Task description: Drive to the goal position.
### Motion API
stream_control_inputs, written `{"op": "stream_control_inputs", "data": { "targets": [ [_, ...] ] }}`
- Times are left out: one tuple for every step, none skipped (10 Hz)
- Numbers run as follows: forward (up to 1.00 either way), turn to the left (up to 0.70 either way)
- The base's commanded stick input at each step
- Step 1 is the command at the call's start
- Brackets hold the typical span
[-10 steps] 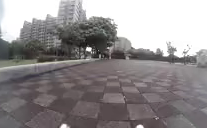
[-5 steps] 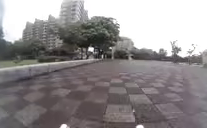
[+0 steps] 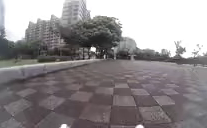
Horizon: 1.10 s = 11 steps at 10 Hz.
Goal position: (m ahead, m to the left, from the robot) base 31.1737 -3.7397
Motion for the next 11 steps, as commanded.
{"op": "stream_control_inputs", "data": {
  "targets": [
    [0.85, -0.33],
    [0.85, -0.33],
    [0.85, -0.33],
    [0.85, -0.33],
    [0.85, -0.33],
    [0.85, -0.33],
    [0.85, -0.22],
    [0.85, -0.04],
    [0.85, 0.01],
    [0.85, 0.01],
    [0.85, 0.01]
  ]
}}
